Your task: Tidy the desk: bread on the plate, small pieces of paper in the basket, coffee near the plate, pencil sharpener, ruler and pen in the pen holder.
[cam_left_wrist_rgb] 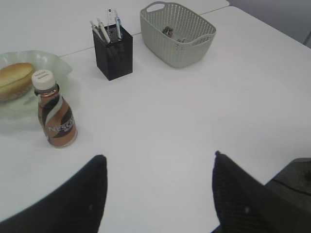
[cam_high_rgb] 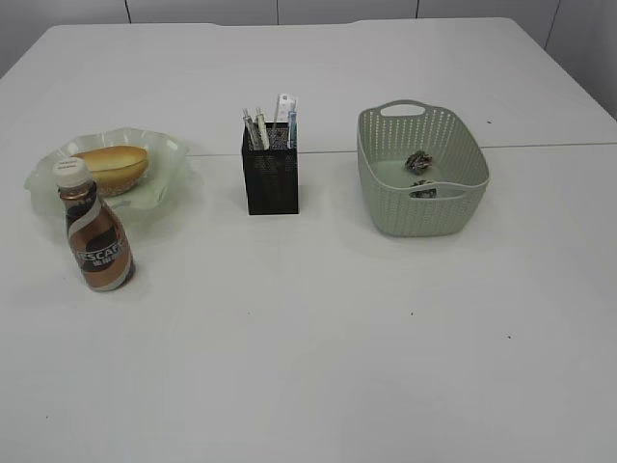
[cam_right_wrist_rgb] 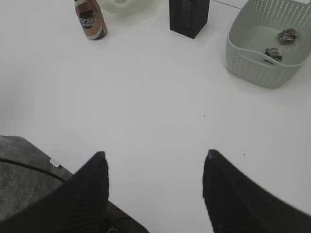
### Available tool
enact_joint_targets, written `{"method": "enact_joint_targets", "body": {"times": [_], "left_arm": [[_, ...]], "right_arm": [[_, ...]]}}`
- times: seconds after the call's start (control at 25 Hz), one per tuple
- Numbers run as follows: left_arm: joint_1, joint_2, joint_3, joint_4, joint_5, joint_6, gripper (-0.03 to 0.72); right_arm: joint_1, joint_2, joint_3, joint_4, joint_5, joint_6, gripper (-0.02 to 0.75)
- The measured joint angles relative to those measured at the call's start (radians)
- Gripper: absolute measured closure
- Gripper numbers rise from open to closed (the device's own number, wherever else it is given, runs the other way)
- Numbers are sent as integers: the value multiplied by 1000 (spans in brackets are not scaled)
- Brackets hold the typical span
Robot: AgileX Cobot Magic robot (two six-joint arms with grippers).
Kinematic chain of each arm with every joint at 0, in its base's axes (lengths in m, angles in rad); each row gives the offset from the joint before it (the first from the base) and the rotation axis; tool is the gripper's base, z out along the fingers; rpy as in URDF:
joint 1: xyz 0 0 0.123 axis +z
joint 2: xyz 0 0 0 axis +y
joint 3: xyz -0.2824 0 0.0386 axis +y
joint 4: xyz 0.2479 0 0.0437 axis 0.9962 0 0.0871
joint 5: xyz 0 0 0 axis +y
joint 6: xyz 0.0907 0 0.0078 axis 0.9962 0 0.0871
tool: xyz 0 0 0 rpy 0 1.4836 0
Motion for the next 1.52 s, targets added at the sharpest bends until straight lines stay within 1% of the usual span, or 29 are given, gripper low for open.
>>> {"method": "enact_joint_targets", "body": {"times": [0.16,0.32,0.56,0.68,0.96,1.12,1.52], "left_arm": [[0,-63,61,-22,0,16,192],[0,-95,107,-22,9,61,192],[0,-140,171,-19,98,84,192],[0,-176,194,8,141,88,192],[0,-235,197,22,145,88,193],[0,-235,197,23,145,88,193],[0,-236,197,24,146,88,197]], "right_arm": [[0,-171,100,21,6,-7,286],[0,-324,198,28,13,-10,287],[0,-497,317,30,60,-25,286],[0,-553,343,21,74,-26,286],[0,-608,364,-81,106,-29,287],[0,-617,403,-81,106,-29,287],[0,-617,405,-98,104,-11,287]]}}
